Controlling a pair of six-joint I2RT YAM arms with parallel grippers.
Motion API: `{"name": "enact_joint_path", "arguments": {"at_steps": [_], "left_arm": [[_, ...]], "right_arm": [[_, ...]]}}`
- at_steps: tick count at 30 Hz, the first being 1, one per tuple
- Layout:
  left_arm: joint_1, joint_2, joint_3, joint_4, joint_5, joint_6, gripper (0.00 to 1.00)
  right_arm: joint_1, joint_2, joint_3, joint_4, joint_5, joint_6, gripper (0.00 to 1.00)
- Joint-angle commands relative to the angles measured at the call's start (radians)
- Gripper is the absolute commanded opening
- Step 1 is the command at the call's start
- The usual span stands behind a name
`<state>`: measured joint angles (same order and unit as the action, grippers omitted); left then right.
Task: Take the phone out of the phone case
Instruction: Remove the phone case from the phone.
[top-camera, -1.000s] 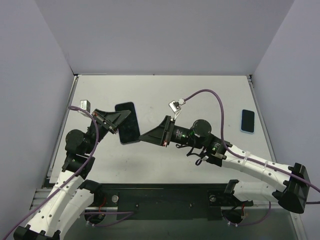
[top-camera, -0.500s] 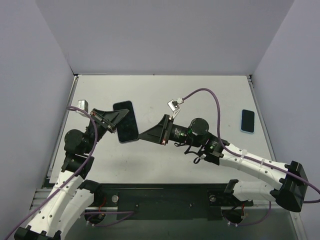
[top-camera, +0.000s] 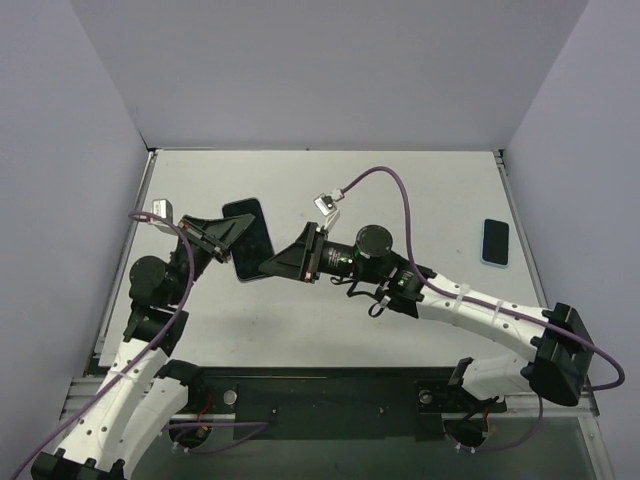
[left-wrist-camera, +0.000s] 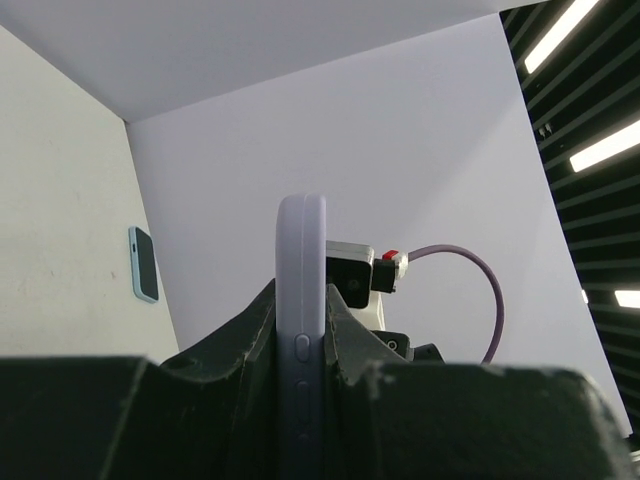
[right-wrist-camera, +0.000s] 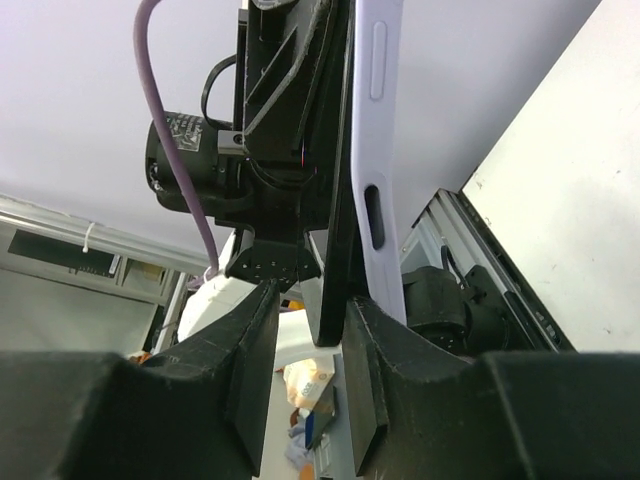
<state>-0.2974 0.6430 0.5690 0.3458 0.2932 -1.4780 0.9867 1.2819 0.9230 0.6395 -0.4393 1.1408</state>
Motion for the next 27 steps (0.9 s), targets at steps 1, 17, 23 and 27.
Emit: {"name": "enact_joint_path", "arguments": {"at_steps": [1, 17, 23, 27], "left_arm": [[-0.037, 0.007, 0.058, 0.140, 0.133, -0.073, 0.00], [-0.109, -0.042, 0.084, -0.037, 0.167, 0.201, 0.16], [-0.108, -0.144, 0.157, -0.390, 0.048, 0.467, 0.77], [-0.108, -0.245, 0.102, -0.450, -0.037, 0.466, 0.81]], "right_arm": [[0.013, 0.117, 0.080, 0.028, -0.036, 0.020, 0.27], [-0.032, 0.197, 0.005, 0.412, 0.008, 0.327, 0.00], [-0.074, 0.140, -0.093, 0.558, 0.004, 0.439, 0.00], [-0.089, 0.090, -0.134, 0.562, -0.003, 0.436, 0.00]]}}
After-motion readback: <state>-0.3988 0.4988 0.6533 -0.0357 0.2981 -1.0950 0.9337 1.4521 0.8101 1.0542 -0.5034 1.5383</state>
